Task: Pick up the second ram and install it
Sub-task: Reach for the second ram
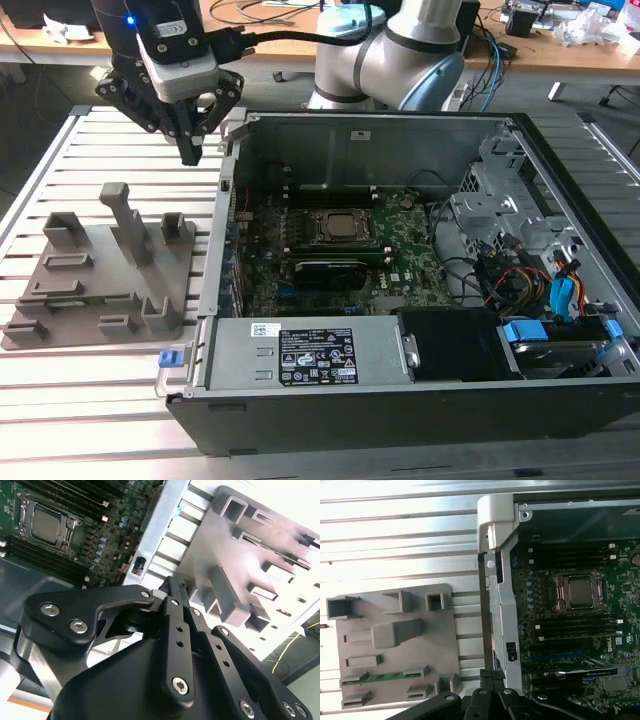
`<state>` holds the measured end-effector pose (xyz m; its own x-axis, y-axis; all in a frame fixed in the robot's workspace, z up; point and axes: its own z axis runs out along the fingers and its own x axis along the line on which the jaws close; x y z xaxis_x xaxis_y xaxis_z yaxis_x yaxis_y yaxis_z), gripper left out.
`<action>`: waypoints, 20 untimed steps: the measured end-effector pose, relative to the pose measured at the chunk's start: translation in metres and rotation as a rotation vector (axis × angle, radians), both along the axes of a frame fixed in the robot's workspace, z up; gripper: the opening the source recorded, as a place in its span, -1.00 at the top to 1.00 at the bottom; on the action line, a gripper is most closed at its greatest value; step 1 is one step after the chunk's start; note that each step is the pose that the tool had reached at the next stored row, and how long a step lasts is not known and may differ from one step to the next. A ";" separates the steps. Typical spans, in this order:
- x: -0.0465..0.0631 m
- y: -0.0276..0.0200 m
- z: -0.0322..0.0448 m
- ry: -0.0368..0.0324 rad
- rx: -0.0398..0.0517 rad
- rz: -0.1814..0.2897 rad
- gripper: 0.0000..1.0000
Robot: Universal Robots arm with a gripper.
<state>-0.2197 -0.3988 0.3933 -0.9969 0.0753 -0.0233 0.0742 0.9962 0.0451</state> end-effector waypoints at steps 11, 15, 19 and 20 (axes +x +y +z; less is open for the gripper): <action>-0.047 0.0000 -0.0001 0.0000 0.0000 0.000 0.79; -0.065 0.0000 -0.0001 0.0000 0.0000 0.000 0.79; -0.076 0.0000 -0.0002 0.0000 0.0000 0.000 0.79; -0.078 0.0000 -0.0001 0.0001 -0.0001 0.000 0.79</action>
